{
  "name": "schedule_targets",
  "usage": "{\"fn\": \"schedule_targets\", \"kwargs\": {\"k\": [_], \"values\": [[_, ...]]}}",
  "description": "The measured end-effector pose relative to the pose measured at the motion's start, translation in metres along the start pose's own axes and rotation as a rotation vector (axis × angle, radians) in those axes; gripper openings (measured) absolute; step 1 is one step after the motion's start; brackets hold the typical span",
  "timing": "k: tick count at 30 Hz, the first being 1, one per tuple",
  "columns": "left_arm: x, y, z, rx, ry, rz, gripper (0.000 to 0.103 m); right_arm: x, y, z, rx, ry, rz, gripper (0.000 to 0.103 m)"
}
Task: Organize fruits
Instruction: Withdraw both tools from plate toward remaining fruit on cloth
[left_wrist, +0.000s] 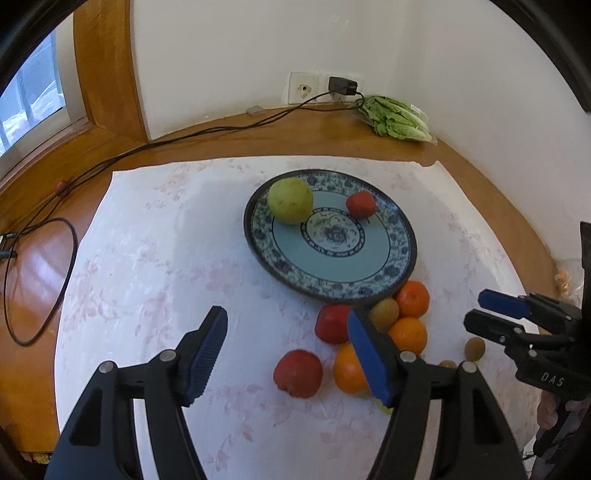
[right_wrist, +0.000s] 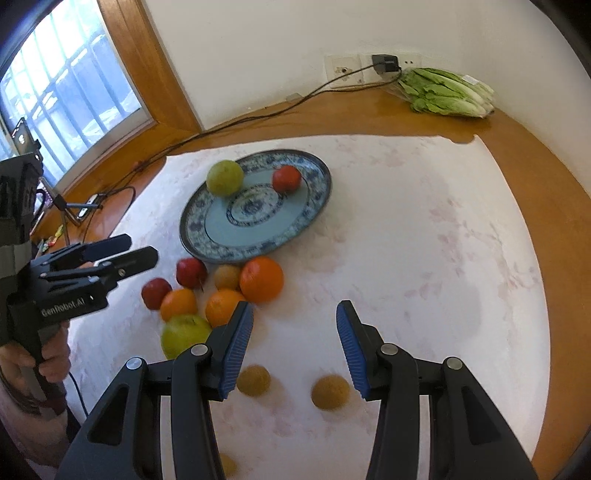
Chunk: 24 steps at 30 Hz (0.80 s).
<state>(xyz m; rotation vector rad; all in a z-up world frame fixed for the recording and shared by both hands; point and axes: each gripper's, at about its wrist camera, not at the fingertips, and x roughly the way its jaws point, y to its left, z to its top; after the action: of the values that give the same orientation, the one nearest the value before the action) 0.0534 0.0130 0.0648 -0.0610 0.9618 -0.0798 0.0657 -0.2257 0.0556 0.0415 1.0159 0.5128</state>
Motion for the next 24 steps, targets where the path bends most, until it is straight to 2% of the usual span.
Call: {"fn": "schedule_targets", "kwargs": {"k": [13,24], "values": [[-0.004,0.003,-0.022,-0.015,0.021,-0.007,0.071,-0.002,-0.016,-0.036,0.056,0.032,-0.02,0.048],[0.001,0.005,-0.036,-0.025,0.036,-0.008,0.071,-0.001,-0.019,-0.048,0.063,0.026,-0.015,0.048]]}}
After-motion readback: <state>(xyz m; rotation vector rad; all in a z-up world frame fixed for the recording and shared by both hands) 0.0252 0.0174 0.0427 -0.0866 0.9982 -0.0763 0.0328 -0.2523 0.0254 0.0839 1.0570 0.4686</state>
